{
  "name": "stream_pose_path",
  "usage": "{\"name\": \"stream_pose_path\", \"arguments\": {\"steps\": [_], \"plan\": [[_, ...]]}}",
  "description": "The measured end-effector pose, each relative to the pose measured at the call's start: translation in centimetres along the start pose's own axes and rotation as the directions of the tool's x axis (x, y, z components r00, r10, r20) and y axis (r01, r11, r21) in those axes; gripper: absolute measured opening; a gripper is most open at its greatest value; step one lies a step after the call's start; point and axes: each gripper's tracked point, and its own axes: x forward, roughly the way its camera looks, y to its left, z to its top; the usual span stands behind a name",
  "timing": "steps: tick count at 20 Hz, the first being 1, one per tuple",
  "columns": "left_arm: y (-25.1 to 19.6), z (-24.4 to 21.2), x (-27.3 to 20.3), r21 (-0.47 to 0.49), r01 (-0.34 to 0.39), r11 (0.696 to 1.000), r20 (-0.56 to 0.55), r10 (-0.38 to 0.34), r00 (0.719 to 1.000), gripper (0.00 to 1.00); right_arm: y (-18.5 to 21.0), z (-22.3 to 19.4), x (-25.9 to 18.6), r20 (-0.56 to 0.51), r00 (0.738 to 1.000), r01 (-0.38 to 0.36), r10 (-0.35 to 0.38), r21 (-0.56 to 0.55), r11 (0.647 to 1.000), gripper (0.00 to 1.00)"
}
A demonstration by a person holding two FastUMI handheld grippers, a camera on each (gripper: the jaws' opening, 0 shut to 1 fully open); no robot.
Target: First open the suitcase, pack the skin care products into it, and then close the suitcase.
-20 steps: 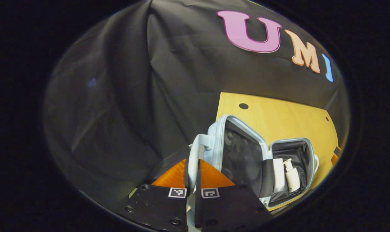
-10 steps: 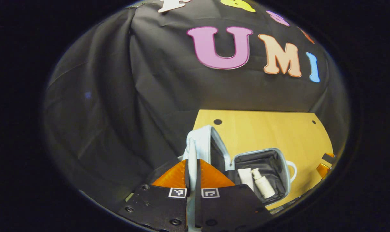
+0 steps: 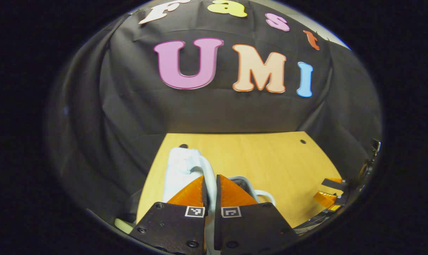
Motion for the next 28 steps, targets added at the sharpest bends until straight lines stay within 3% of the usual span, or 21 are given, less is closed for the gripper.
{"name": "stream_pose_path", "arguments": {"steps": [7,12,28], "plan": [[-7.3,-3.6,2.8,0.045,0.14,0.989,-0.089,-0.136,0.987,0.02,-4.3,-1.3,-2.6,-0.005,0.997,0.081,-0.08,0.023,0.996,0.98],[-11.2,-7.1,5.0,0.015,0.2,0.98,-0.155,-0.195,0.968,0.03,-6.7,-2.1,-4.2,-0.014,0.992,0.126,-0.126,0.024,0.992,0.98],[-15.5,-18.5,11.6,0.045,0.19,0.981,-0.284,-0.17,0.944,0.05,-11.0,-3.6,-6.8,-0.046,0.982,0.184,-0.183,0.023,0.983,0.98]]}}
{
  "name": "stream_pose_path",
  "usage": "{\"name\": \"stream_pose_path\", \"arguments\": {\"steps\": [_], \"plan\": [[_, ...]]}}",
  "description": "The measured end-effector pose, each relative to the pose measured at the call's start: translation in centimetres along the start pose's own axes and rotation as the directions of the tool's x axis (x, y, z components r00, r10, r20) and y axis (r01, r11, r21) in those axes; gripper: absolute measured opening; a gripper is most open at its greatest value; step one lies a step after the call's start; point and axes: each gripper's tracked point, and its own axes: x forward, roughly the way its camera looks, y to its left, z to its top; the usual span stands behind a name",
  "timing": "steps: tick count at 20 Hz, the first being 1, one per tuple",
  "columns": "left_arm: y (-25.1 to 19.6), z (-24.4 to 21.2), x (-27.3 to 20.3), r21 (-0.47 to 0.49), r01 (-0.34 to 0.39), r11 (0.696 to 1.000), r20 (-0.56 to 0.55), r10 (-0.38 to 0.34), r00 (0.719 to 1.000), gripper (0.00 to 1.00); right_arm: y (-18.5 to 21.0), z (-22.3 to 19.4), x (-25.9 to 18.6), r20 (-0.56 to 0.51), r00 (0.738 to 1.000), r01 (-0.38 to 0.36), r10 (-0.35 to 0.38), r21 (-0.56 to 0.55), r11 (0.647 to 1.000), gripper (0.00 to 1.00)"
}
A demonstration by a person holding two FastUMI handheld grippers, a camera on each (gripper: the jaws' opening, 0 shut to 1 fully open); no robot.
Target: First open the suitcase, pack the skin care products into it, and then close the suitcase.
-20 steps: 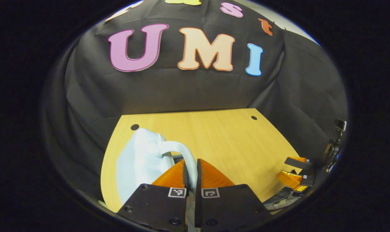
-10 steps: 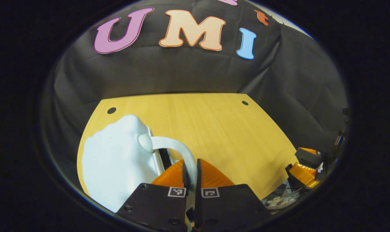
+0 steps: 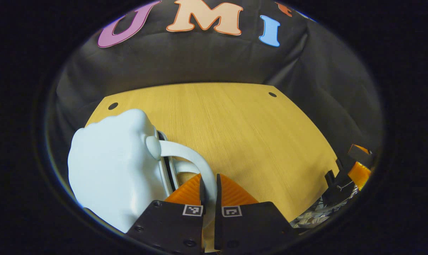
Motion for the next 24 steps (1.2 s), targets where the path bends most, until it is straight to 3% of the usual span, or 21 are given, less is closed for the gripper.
{"name": "stream_pose_path", "arguments": {"steps": [2,5,7,10,14,16,18,20,22,24], "plan": [[-0.7,0.2,-0.2,-0.026,0.007,1.0,0.038,-0.006,0.999,0.17,-0.3,-0.2,-0.3,-0.004,1.0,-0.004,0.004,0.003,1.0,0.98],[-3.0,1.2,-0.3,0.011,-0.02,1.0,0.137,0.018,0.99,0.66,-0.8,0.4,-0.2,0.014,1.0,-0.016,0.016,-0.002,1.0,0.98],[-3.4,1.8,-1.1,0.008,-0.085,0.996,0.224,0.081,0.971,1.0,-1.3,1.2,-0.3,0.046,0.999,-0.022,0.023,-0.015,1.0,0.98],[-4.5,2.7,-2.9,-0.062,-0.074,0.995,0.306,0.09,0.948,0.98,-1.6,2.5,-0.5,0.082,0.995,-0.06,0.063,-0.031,0.998,0.98],[-4.8,5.9,-7.5,-0.08,-0.16,0.984,0.435,0.179,0.883,0.96,-2.2,3.8,-0.7,0.109,0.989,-0.099,0.101,-0.024,0.995,0.98],[-5.9,7.9,-10.8,-0.085,-0.175,0.981,0.515,0.193,0.835,0.96,-2.1,5.4,-1.4,0.149,0.984,-0.1,0.1,-0.007,0.995,0.98],[-6.3,10.7,-15.1,-0.076,-0.199,0.977,0.625,0.203,0.754,0.96,-1.6,7.9,-2.6,0.228,0.97,-0.082,0.084,-0.02,0.996,0.93],[-6.7,13.4,-19.1,-0.06,-0.219,0.974,0.713,0.196,0.673,0.95,-1.1,11.0,-4.0,0.324,0.945,-0.042,0.052,-0.037,0.998,0.98],[-7.2,14.3,-21.9,-0.036,-0.229,0.973,0.758,0.176,0.628,0.94,0.0,13.2,-5.4,0.394,0.919,-0.017,0.028,-0.033,0.999,0.98],[-7.4,14.5,-23.6,-0.029,-0.227,0.973,0.772,0.166,0.613,0.95,1.3,15.3,-7.0,0.451,0.892,-0.013,0.028,-0.037,0.999,0.93]]}}
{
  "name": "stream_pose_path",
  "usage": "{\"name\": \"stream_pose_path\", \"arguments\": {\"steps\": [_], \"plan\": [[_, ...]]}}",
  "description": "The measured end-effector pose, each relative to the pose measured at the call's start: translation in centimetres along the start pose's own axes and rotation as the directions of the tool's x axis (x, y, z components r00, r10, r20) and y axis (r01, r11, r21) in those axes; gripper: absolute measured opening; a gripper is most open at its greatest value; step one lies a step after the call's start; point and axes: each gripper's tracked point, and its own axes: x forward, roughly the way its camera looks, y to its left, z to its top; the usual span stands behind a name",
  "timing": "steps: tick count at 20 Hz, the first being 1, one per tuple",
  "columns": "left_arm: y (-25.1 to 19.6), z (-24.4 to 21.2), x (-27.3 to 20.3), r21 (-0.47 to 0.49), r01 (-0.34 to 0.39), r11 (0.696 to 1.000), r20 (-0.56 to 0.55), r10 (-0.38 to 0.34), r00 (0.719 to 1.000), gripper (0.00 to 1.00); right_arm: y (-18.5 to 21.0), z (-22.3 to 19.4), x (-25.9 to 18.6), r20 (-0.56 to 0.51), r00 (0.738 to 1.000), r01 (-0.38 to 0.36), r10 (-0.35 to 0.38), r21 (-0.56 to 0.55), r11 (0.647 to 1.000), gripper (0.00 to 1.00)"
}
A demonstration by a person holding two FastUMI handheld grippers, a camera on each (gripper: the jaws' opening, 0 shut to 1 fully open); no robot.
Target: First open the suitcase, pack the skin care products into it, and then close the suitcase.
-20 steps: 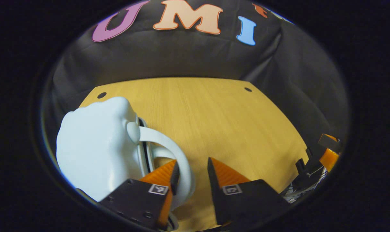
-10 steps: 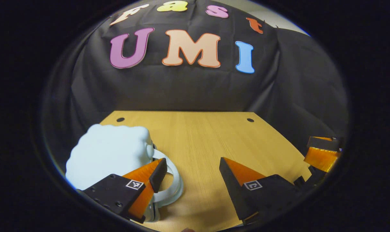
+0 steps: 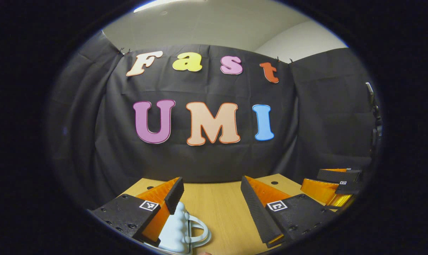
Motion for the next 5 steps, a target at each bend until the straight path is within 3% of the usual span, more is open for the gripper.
{"name": "stream_pose_path", "arguments": {"steps": [2,3,5], "plan": [[-0.9,2.1,0.0,0.005,0.013,1.0,0.036,-0.013,0.999,0.95,0.1,2.2,-0.1,0.061,0.998,0.024,-0.022,-0.032,0.999,0.98],[-1.4,2.7,0.0,0.004,0.019,1.0,0.044,-0.019,0.999,0.95,0.2,1.0,-2.8,0.077,0.997,0.029,-0.026,-0.032,0.999,0.98],[-1.5,3.4,0.0,-0.002,0.024,1.0,0.052,-0.024,0.998,0.95,0.8,2.6,-3.6,0.112,0.993,0.04,-0.037,-0.032,0.999,0.98]]}}
